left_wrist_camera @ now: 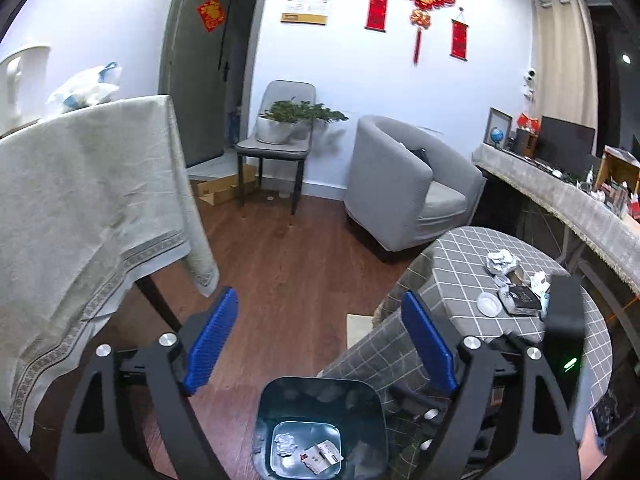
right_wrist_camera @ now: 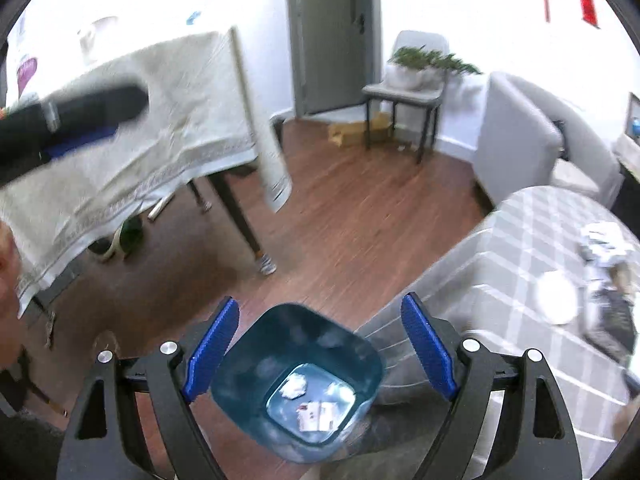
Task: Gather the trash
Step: 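Grasp the white plastic lid with the left gripper while the right grasps the tape core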
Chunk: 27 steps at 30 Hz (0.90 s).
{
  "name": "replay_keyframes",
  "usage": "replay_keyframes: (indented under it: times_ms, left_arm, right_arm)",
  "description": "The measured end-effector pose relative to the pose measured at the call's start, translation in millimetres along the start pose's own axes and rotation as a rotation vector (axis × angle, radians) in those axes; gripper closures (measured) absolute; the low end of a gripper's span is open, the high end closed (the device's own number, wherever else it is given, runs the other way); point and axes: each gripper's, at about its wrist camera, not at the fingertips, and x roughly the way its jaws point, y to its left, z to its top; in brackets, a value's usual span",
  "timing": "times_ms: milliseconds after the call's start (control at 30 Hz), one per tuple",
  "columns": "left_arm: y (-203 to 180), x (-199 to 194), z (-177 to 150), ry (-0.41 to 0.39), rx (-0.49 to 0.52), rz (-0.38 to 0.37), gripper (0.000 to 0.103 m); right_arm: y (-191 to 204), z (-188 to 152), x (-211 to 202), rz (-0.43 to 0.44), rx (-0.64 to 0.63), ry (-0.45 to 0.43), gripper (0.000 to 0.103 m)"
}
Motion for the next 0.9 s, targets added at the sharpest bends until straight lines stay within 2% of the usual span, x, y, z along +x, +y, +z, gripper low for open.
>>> replay_keyframes:
  times_ms: [133, 300, 633, 900]
  left_arm:
    - [-21.6, 11.7, -1.0, 0.015, 0.016, -0.044, 0.014]
    - [-48.9, 25.0, -2.0, 0.029, 0.025, -0.097, 0.011]
    - [-88.5, 50.7, -8.0, 0.065, 0.056, -0.162, 0.011]
    - [-119.6, 64.1, -17.0, 0.093, 0.099, -0.196, 0.011]
  right_arm:
    - [-29.7, 1.1, -23.5, -0.061, 0.047, -0.049, 0.019]
    - [-69.1, -4.4, -45.0, -0.143, 0.109, -0.065, 0.016]
    - [-124.2, -22.8, -76.0, -0.194, 0.212, -0.076, 0.015]
    - [-164.8, -36.7, -104.2, -0.352, 0.259, -0.083, 0.013]
